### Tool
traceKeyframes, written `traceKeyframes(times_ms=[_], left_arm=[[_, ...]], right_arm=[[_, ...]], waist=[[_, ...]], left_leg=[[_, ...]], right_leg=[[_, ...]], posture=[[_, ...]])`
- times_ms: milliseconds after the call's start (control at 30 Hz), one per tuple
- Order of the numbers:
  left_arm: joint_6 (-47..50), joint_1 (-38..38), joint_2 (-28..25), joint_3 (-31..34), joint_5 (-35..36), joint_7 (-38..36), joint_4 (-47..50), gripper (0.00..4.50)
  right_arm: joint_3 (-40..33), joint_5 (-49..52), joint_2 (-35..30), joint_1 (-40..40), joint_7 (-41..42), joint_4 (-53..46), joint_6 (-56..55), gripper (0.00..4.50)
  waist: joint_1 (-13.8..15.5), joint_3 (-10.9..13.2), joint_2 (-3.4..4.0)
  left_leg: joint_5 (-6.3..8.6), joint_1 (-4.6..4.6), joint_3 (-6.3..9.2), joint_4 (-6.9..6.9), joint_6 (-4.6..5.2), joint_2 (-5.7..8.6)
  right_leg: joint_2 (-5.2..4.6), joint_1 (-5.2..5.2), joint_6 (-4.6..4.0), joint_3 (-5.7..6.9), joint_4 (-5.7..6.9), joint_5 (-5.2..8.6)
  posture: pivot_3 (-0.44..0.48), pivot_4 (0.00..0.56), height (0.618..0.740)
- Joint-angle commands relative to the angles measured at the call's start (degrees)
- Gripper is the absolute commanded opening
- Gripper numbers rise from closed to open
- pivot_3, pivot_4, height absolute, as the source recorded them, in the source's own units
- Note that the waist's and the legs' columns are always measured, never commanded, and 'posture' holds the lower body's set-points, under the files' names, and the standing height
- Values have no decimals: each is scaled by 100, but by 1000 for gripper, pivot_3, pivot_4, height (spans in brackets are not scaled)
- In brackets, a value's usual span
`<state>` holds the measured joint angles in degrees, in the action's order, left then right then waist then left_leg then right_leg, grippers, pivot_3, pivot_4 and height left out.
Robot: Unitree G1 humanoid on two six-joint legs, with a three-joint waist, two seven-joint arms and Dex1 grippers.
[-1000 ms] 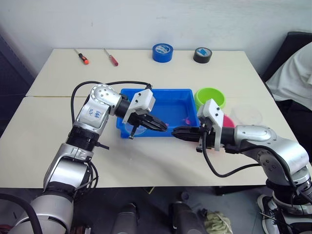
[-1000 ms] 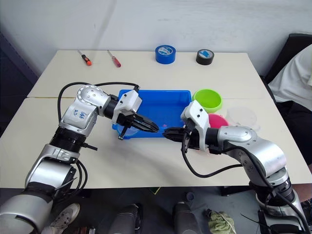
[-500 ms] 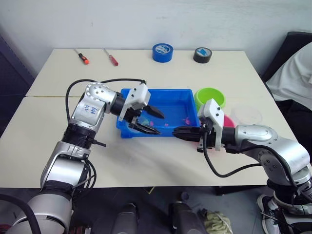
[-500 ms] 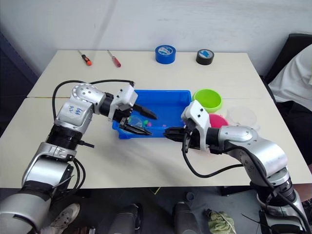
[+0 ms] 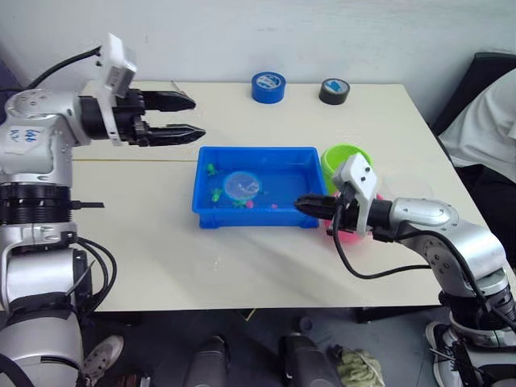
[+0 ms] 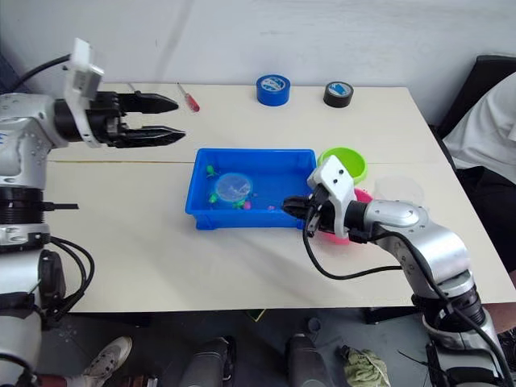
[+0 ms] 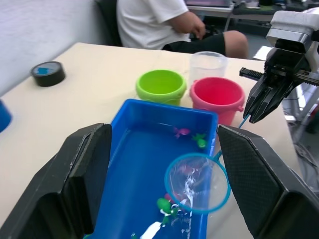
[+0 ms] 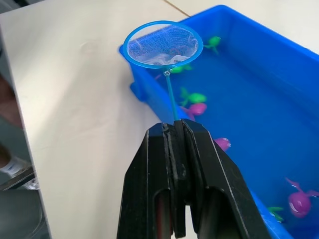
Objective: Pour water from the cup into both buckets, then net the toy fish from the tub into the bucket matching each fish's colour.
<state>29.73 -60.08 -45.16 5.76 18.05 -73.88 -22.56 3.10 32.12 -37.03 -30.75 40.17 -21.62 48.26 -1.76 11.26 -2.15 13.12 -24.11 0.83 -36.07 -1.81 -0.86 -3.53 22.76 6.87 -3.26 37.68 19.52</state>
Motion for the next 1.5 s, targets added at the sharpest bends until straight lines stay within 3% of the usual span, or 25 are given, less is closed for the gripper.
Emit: traceKeyframes(times_ms=[33,233,500,733,900,1267,1400,1500], left_arm=[[224,432,-362,128,198,-101,543,3686],[477,1218,-590,84,464,-284,1294,3686],[437,1263,-559,-35,612,-417,1291,3686],[335,1225,-433,-129,672,-425,1235,3686],[21,1144,-412,-315,511,-583,1023,3686],[-620,982,-192,-705,33,-513,452,3686],[-654,1002,-174,-688,15,-503,440,3686],[-683,1008,-138,-689,-4,-488,419,3686]], right_arm=[[-276,-101,167,-229,-355,155,-25,0],[-733,300,515,-206,-1078,32,988,0],[-1912,868,1321,-316,-2411,-473,2909,0],[-2792,945,1922,-508,-3097,-890,4386,0],[-2949,1312,2229,-377,-3753,-923,4424,0],[-3615,2740,3244,-323,-6354,-352,4424,0],[-4067,3588,3674,-438,-7514,-182,4424,0],[-3999,4975,3755,-389,-8590,53,4094,0]], waist=[[-16,0,1],[23,1,2],[8,1,2],[0,2,4],[-4,2,4],[-14,3,5],[-25,3,5],[-34,3,6]], left_leg=[[0,2,-1,1,0,-3],[-1,-3,2,2,-2,-17],[-1,-3,4,7,-2,-13],[-1,-2,2,10,-2,-16],[-1,-2,1,14,-2,-12],[-1,-3,-1,24,-1,-13],[-4,-3,-1,34,-1,-16],[-6,-3,-2,39,-1,-17]], right_leg=[[0,0,0,-2,3,0],[-6,2,-3,0,3,1],[-11,2,-3,1,3,1],[-7,6,-5,-1,6,2],[-11,6,-5,-1,2,2],[-14,10,-6,-3,-1,2],[-12,21,-6,-4,6,2],[-15,25,-6,-5,6,2]], posture=[[0,150,734],[0,150,734],[0,150,734],[0,150,734],[0,150,734],[0,150,734],[0,150,734],[0,150,734]])
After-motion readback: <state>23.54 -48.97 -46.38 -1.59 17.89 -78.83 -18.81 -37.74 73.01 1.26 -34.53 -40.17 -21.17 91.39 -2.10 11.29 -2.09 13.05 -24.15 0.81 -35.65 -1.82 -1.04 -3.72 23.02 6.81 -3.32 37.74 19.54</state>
